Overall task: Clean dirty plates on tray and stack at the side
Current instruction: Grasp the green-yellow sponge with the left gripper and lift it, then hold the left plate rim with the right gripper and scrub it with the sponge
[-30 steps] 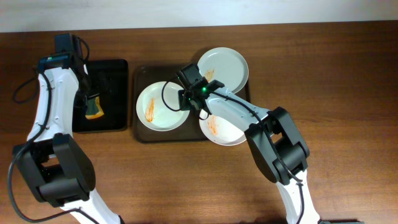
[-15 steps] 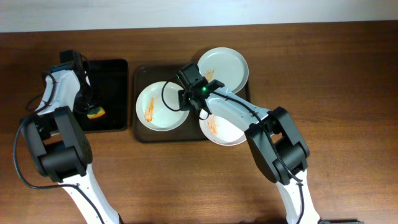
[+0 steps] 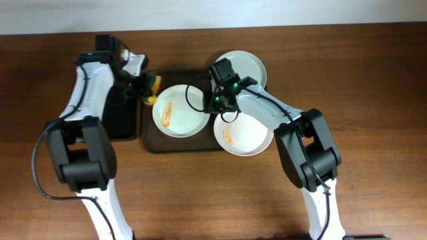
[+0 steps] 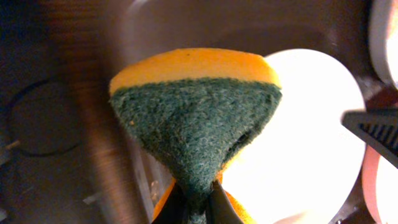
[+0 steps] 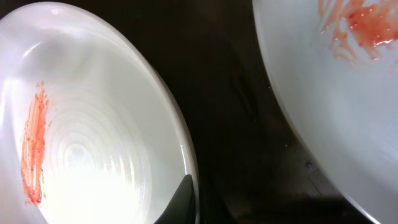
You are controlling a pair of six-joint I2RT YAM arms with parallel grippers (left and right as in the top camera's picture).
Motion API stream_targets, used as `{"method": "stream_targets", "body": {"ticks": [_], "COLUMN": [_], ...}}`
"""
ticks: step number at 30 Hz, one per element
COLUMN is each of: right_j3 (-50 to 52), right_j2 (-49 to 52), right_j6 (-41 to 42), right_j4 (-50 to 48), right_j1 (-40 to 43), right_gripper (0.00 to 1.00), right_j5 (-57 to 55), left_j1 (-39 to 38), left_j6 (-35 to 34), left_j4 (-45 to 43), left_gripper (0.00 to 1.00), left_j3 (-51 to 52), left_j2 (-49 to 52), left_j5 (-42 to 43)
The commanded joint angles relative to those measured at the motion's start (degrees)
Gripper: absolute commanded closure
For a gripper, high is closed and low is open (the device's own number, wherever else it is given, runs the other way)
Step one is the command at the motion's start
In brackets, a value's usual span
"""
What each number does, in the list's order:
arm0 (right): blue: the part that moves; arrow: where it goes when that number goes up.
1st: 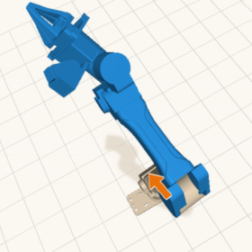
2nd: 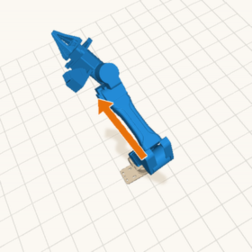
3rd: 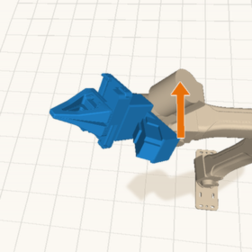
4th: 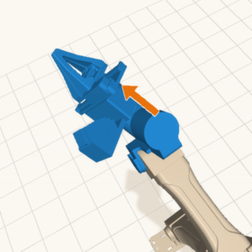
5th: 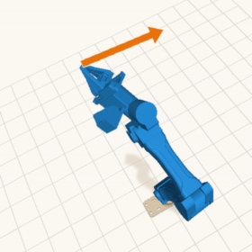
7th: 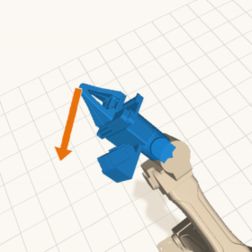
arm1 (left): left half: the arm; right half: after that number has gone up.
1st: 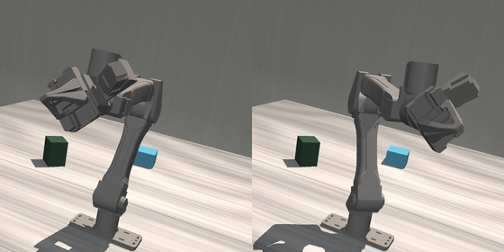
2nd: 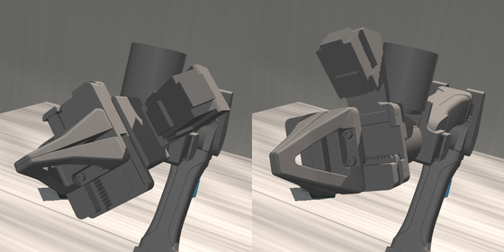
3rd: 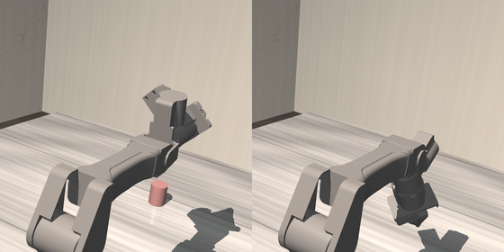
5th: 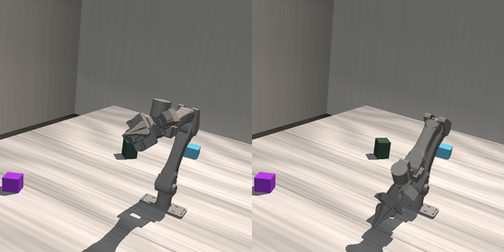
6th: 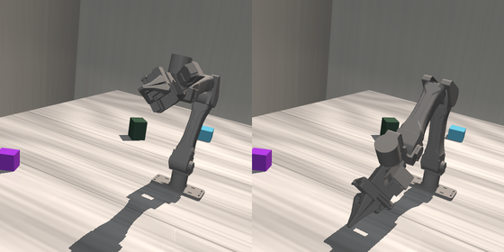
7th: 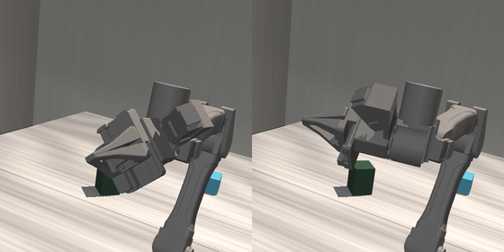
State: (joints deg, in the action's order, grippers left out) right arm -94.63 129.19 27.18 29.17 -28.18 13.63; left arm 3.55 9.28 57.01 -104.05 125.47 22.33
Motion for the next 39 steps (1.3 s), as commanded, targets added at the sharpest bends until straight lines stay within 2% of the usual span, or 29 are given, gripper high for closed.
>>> {"method": "stream_targets", "body": {"ticks": [1, 4, 8, 10, 12, 15, 17, 23, 25, 26, 28, 30, 31, 35, 38, 39], "right_j3": [-0.2, -0.2, -0.2, -0.2, -0.2, -0.2, -0.2, -0.2, -0.2, -0.2, -0.2, -0.2, -0.2, -0.2, -0.2, -0.2], "right_j2": [0.7, 0.7, 0.7, 0.7, 0.7, 0.7, 0.7, 0.7, 0.7, 0.7, 0.7, 0.7, 0.7, 0.7, 0.7, 0.7], "right_j6": [0.1, 0.1, 0.1, 0.1, 0.1, 0.1, 0.1, 0.3, 0.3, 0.3, 0.3, 0.3, 0.3, 0.3, 0.3, 0.3], "right_j4": [0.2, 0.2, 0.0, 0.0, 0.0, 0.0, 0.0, 1.5, 1.4, 1.3, 1.0, 0.9, 0.8, 0.4, 0.4, 0.4], "right_j1": [0.1, 0.1, 0.1, 0.2, 0.4, 0.9, 0.9, 0.0, 0.1, 0.1, 0.1, 0.1, 0.1, 0.1, 0.1, 0.1], "right_gripper": [0.96, 0.96, 0.96, 0.96, 0.96, 0.96, 0.96, 0.96, 0.96, 0.96, 0.96, 0.96, 0.96, 0.96, 0.96, 0.96], "right_j5": [0.7, 0.7, 0.7, 0.8, 0.8, 0.8, 0.8, 1.6, 1.6, 1.6, 1.6, 1.6, 1.6, 1.6, 1.6, 1.6], "left_j1": [-4.1, -5.7, -8.2, -8.4, -8.4, -8.8, -9.4, -14.7, -16.0, -16.4, -16.3, -15.8, -15.2, -13.4, -12.8, -12.7], "left_j6": [2.8, -1.1, -3.3, -9.2, -14.4, -19.8, -20.0, -20.0, -19.9, -18.1, -8.3, -5.9, -1.2, 9.9, 13.6, 13.6], "left_j4": [-0.8, 0.5, 6.6, 9.5, 13.7, 17.2, 12.9, -9.9, -10.5, -9.2, -5.0, -2.8, -0.1, 9.5, 13.4, 14.6], "left_gripper": [0.99, 0.99, 0.99, 0.99, 0.99, 0.99, 0.99, 0.99, 0.99, 0.99, 0.99, 0.99, 0.99, 0.99, 0.99, 0.99], "left_j3": [-1.0, -1.0, -1.0, -1.0, -1.0, -1.0, -1.0, -1.0, -1.0, -1.0, -1.0, -1.1, -1.1, -1.2, -1.7, -1.9], "left_j2": [-1.4, 1.8, 7.0, 9.6, 9.8, 9.8, 9.8, 9.8, 9.8, 9.8, 9.8, 9.7, 9.7, 9.7, 9.7, 9.7], "left_j5": [-2.3, -2.1, -1.9, -8.1, -19.4, -26.7, -26.4, -23.6, -23.6, -22.7, -12.1, -10.3, -7.0, -6.0, -6.3, -8.8]}}
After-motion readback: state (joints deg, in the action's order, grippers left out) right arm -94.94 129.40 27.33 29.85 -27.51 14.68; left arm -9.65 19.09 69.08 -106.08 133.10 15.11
